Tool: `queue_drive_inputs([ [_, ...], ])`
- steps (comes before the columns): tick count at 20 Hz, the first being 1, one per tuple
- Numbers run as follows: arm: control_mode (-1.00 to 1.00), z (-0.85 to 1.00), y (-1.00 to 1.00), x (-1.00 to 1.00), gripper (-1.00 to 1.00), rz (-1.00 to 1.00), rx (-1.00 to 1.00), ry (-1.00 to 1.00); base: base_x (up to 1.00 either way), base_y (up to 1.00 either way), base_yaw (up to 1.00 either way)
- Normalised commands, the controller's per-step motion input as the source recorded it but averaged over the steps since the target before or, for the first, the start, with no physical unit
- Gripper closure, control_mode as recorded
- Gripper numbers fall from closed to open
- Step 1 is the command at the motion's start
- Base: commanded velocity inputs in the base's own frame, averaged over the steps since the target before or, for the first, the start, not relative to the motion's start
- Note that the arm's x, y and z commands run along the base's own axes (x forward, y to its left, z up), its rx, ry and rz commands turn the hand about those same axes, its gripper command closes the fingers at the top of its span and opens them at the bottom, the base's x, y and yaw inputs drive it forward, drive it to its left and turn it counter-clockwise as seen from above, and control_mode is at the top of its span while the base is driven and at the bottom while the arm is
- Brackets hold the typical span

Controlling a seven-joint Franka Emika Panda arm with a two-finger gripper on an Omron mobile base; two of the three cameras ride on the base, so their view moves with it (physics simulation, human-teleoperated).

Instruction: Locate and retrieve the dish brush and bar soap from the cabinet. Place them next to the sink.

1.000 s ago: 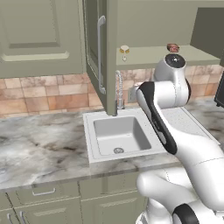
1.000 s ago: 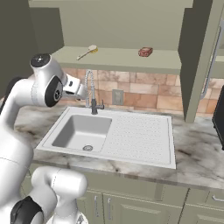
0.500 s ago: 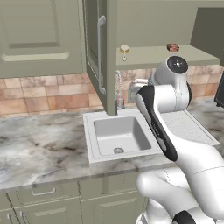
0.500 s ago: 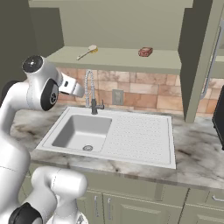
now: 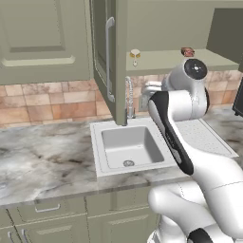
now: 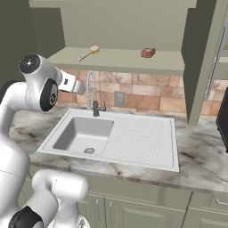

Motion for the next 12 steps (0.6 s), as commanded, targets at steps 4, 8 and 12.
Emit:
queue_drive_inputs([
  [4,-1.0,0.3,0.0,0.0,-1.0,0.0,0.0,-0.02,0.0,0.0,0.0],
  [8,-1.0,0.32,0.0,0.0,-1.0,0.01,0.0,-0.04,0.0,0.0,0.0],
  [12,-1.0,0.22,0.0,0.05,-1.0,0.01,0.0,-0.07,0.0,0.0,0.0],
])
